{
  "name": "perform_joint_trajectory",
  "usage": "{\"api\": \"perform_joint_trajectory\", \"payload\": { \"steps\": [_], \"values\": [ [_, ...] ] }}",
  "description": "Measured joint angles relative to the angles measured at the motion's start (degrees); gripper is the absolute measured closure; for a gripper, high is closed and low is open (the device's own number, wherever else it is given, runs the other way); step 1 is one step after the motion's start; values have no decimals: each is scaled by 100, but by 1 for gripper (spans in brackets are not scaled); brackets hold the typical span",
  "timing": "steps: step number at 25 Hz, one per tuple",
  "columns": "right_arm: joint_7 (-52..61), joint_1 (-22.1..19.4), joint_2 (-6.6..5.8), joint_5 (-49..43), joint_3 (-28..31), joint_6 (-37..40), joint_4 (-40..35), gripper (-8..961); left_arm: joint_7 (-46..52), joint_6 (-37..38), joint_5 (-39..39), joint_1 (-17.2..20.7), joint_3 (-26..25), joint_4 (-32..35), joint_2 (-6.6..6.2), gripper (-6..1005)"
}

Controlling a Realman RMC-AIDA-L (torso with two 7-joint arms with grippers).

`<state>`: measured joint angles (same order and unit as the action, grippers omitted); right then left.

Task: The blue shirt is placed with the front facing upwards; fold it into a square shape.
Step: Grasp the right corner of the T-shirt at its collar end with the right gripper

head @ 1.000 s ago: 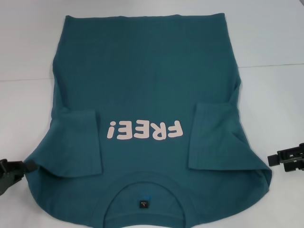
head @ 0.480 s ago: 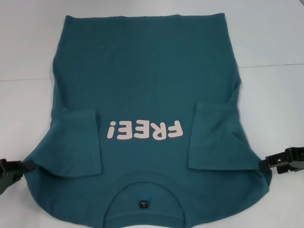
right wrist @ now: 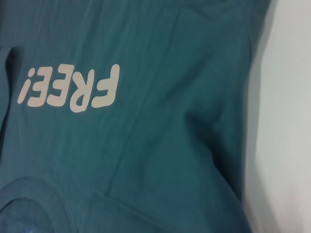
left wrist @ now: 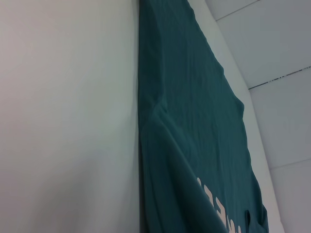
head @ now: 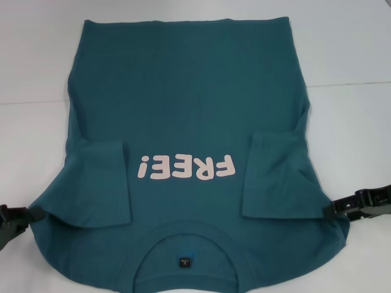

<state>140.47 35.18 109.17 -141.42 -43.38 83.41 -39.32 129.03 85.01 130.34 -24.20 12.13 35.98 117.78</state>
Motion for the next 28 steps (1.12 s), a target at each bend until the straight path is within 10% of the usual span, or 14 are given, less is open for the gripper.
{"api": "perform_joint_trajectory", "payload": {
  "steps": [19,28],
  "values": [
    [109,189,162,-142,-412,7,31,278,0,-2,-18,11,-32,-24,0,994],
    [147,238,196,-216,-403,98,-15,548,0,-2,-18,4,-44,-48,0,994]
  ]
}}
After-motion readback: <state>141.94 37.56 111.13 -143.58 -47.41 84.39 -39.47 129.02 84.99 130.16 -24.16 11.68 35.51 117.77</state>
